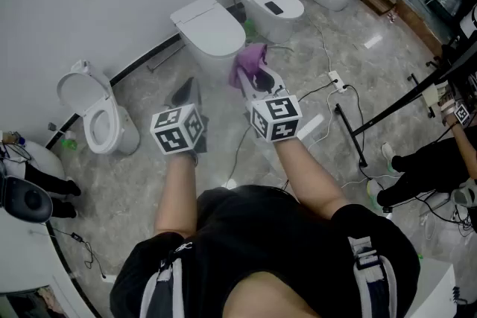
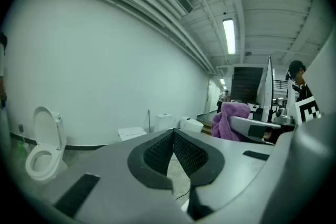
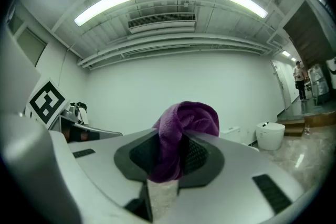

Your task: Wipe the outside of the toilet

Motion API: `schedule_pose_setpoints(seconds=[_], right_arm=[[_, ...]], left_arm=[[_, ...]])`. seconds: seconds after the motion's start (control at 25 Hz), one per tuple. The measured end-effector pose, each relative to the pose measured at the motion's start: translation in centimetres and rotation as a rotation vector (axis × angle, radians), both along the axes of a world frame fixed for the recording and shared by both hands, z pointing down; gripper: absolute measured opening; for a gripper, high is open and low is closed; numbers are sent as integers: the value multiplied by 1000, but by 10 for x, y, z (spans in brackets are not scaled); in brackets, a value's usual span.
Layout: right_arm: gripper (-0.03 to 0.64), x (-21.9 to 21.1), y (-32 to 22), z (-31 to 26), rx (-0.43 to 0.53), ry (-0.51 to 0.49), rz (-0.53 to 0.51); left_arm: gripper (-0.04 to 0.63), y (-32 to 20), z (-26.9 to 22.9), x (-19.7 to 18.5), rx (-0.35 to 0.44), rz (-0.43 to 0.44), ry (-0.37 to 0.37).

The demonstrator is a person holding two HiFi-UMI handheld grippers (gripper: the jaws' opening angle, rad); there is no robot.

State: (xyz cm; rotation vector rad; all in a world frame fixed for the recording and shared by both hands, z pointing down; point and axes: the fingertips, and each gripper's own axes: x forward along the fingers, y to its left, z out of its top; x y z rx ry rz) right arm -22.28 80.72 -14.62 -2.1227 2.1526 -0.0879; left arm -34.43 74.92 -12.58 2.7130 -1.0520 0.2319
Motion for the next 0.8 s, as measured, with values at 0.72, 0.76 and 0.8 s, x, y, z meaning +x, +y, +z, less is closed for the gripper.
schedule_pose_setpoints(seconds=[0.72, 0.76, 0.8], right_arm=[[92, 10, -23, -3, 0, 13, -34], [92, 10, -24, -2, -4, 14, -38], [92, 10, -24, -1, -9, 14, -42]], left_arm=[[8, -13, 8, 7, -10, -30, -9], [8, -13, 9, 7, -13, -34, -11], [8, -12, 10, 7, -16, -37, -13]])
